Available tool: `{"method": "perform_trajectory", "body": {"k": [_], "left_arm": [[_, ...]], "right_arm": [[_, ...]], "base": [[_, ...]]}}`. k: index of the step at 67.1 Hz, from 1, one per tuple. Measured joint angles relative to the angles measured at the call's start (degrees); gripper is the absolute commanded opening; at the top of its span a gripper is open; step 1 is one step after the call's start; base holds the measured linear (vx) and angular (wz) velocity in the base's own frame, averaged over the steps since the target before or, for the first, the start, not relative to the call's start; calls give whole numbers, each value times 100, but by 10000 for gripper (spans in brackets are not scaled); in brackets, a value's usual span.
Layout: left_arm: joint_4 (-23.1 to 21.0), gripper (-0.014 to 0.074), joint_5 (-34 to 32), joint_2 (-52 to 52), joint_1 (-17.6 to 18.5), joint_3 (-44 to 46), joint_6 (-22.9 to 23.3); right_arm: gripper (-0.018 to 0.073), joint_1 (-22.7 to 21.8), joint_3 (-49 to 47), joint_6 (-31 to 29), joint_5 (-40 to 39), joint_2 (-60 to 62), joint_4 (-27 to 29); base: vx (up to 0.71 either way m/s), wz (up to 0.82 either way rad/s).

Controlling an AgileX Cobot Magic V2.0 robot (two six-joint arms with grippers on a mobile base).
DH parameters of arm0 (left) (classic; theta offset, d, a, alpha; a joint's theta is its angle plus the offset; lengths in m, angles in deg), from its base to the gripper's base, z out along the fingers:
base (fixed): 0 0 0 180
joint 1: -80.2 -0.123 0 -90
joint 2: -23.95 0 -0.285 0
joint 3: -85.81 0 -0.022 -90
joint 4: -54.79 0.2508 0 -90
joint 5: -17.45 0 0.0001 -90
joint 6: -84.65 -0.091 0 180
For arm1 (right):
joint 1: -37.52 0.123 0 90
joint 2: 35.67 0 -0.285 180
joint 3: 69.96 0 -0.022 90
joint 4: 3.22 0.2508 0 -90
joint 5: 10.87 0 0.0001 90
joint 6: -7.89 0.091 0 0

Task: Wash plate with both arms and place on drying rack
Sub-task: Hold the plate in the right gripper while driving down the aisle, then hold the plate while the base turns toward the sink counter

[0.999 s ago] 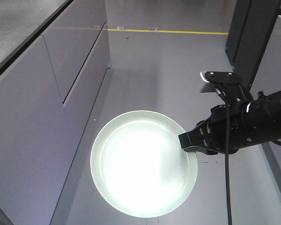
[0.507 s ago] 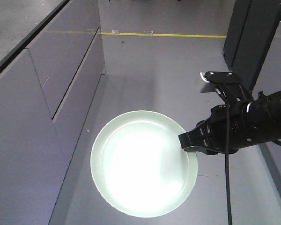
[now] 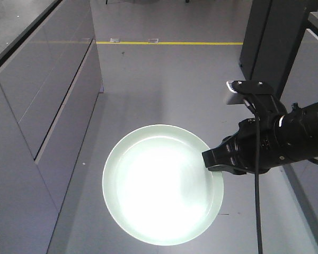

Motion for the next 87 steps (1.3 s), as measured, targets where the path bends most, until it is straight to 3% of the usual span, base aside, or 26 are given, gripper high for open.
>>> {"method": "perform_trajectory", "body": {"k": [87], "left_arm": [[0, -6, 0, 0, 0, 0, 0]], "right_arm": [[-1, 0, 0, 0, 0, 0, 0]], "base": [[24, -9]]}}
